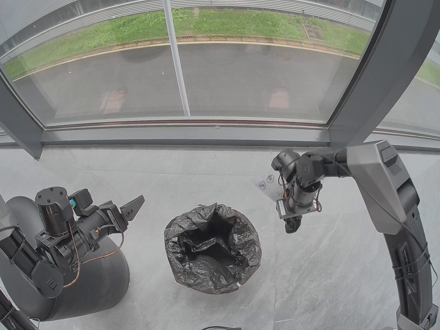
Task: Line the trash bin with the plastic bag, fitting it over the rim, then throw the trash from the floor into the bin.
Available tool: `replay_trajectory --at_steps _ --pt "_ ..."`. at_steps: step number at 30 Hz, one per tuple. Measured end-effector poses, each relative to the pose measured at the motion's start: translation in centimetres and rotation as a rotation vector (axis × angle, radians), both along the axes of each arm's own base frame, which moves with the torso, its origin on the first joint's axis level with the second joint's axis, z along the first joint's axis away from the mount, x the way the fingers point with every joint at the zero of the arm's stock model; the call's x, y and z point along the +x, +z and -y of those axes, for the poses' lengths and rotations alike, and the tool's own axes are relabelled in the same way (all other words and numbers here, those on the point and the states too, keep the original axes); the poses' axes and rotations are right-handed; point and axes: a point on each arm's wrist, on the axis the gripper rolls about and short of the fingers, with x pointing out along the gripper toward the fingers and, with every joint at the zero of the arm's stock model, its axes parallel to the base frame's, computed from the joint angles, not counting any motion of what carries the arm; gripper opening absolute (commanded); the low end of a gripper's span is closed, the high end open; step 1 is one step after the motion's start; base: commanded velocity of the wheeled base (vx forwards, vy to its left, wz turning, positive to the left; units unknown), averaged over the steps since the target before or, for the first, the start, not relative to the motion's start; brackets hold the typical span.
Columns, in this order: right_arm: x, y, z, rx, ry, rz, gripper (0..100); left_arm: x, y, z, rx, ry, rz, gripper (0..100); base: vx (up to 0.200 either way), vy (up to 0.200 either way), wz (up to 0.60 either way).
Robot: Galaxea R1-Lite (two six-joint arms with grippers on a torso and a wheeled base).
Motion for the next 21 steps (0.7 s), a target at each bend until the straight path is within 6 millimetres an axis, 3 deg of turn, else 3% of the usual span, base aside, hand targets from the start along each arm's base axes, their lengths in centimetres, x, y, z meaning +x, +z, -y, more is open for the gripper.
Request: replay_trajectory --at_steps 3,10,16,21 --pt "-1.7 4.5 -1.9 0.022 0.071 0.073 0 0.0 0.1 0.0 -0.001 0.0 0.002 100 0.0 0.0 0.0" --pt "-7.1 11.5 -7.4 0.072 0.25 0.202 0 -0.1 0.2 0.0 -0.001 0.0 0.006 100 0.0 0.0 0.0" --pt "-11.8 14.8 -11.0 0.096 0.384 0.256 0 -0.1 0.3 0.0 -0.003 -0.001 0.011 100 0.0 0.0 0.0" --pt "-15.4 15.9 -12.9 0.095 0.47 0.231 0 -0.2 0.4 0.0 -0.004 -0.001 0.017 100 0.0 0.0 0.0"
